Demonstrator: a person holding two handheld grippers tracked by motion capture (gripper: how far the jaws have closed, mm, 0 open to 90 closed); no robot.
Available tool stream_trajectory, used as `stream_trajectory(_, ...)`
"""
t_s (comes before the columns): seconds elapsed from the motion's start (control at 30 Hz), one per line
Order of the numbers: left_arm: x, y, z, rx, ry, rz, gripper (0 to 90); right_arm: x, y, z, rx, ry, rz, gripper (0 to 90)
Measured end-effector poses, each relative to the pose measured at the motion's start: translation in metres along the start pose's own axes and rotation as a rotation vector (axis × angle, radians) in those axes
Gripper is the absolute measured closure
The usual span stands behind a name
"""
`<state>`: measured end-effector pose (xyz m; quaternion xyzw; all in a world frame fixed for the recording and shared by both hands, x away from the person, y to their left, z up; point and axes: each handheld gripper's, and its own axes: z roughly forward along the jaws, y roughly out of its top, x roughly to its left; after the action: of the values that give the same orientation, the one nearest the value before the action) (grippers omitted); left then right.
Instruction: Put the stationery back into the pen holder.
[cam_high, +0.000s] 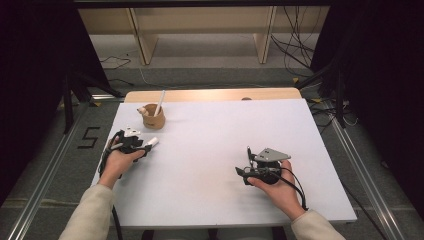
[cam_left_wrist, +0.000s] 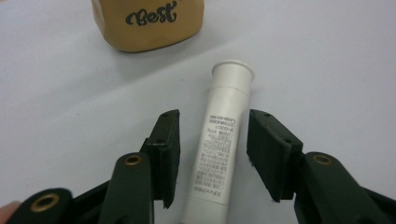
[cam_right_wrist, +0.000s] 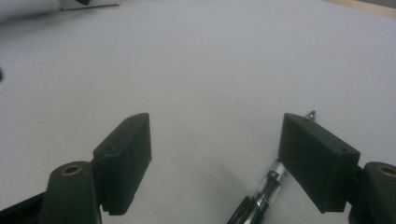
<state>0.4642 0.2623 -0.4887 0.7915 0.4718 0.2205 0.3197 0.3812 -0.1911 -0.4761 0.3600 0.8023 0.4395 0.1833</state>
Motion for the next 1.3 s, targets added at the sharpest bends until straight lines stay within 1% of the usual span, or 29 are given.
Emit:
stream_trajectory(0.2, -0.0014, 0.0013, 0.003, 0.006, -0.003, 0.01, 57.7, 0.0, -0.0001, 0.0003, 0.0, -0.001, 0.001, 25.9)
stream_trajectory(0.33, -0.0015, 0.0018, 0.0056, 0.025, -0.007, 0.018, 59.1, 0.0005, -0.0002, 0.0007, 0.001, 0.001, 0.005, 25.9)
stream_trajectory(0.83, 0.0011, 0.0026, 0.0068, 0.038, -0.032, -0.013, 62.0, 0.0001, -0.0002, 0.0007, 0.0, 0.001, 0.005, 25.9)
stream_trajectory(1.1, 0.0041, 0.0028, 0.0063, 0.047, -0.058, -0.018, 64.6, 0.0001, -0.0003, 0.0008, 0.0, 0.001, 0.005, 25.9)
stream_trajectory(1.23, 0.0051, 0.0033, 0.0058, 0.056, -0.064, -0.014, 68.8, 0.0005, -0.0003, 0.0009, 0.0, 0.002, 0.004, 25.9)
stream_trajectory(1.3, 0.0048, 0.0035, 0.0058, 0.058, -0.063, -0.011, 68.9, 0.0005, -0.0003, 0.0008, 0.0, 0.002, 0.004, 25.9)
